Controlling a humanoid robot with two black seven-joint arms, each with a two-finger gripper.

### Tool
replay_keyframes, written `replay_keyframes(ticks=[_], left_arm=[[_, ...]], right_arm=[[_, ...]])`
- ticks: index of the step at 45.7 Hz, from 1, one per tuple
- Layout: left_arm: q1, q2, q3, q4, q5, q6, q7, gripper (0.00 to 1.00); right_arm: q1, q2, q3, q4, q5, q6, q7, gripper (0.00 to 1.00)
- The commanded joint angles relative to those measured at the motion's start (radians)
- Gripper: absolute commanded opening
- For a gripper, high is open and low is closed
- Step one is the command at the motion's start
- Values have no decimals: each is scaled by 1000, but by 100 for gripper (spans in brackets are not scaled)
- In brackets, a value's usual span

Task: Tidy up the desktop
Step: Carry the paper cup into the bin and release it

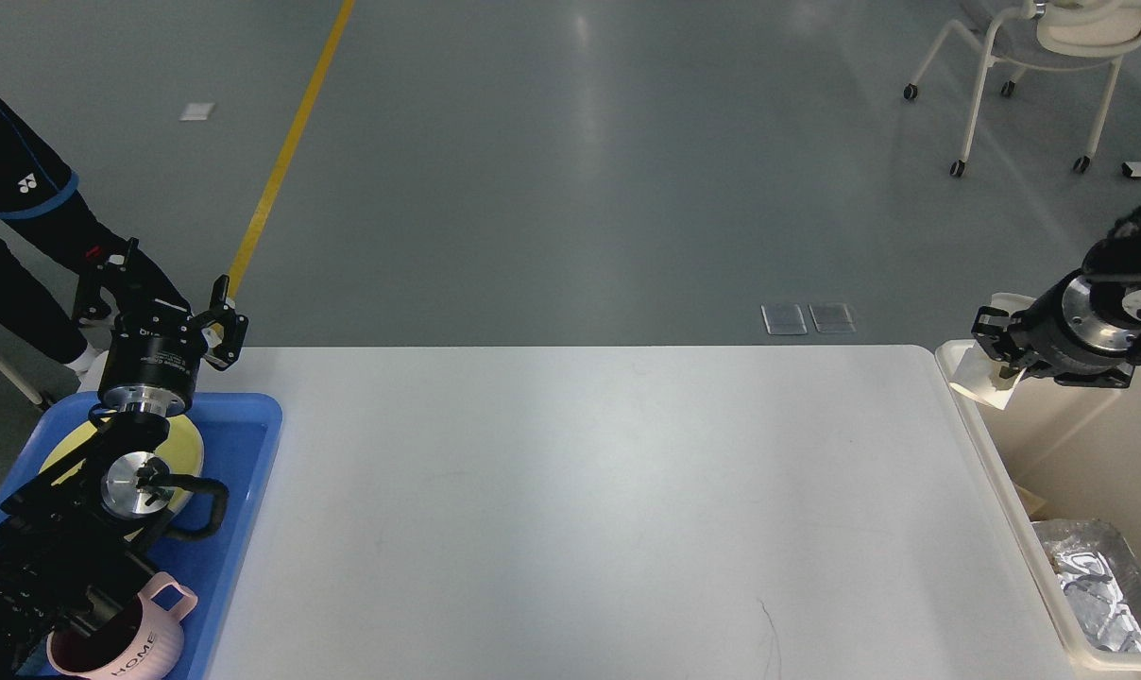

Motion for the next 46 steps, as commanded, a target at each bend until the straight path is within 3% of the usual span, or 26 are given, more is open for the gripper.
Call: replay_keyframes(ticks=[1, 7, 20, 21, 22, 23, 24, 25, 46], left_arm=[[0, 0, 0, 1, 0, -1, 0, 97], [0, 0, 0, 1, 0, 0, 0, 97], [0, 0, 0, 0, 0, 0, 0, 97], [0, 0, 0, 0, 0, -1, 0, 97], [0, 0, 0, 1, 0, -1, 0, 97], [0, 0, 0, 0, 0, 0, 0, 97], [0, 0, 0, 0, 0, 0, 0, 97], [0, 0, 0, 0, 0, -1, 0, 97], [0, 0, 0, 0, 0, 0, 0, 97]], right_arm=[[-181, -4, 16, -114, 63, -132, -2, 0], [-343, -5, 24, -264, 199, -178, -7, 0], [-565, -4, 71, -522, 222, -182, -7, 0], [-572, -4, 80, -531, 223, -176, -5, 31], [-578, -4, 90, -536, 223, -176, -5, 97], [-581, -2, 100, -536, 223, -172, -5, 100], [-583, -2, 111, -536, 223, -173, -5, 92], [-583, -2, 122, -537, 223, -173, -5, 100], [-595, -2, 140, -539, 223, -172, -5, 100]])
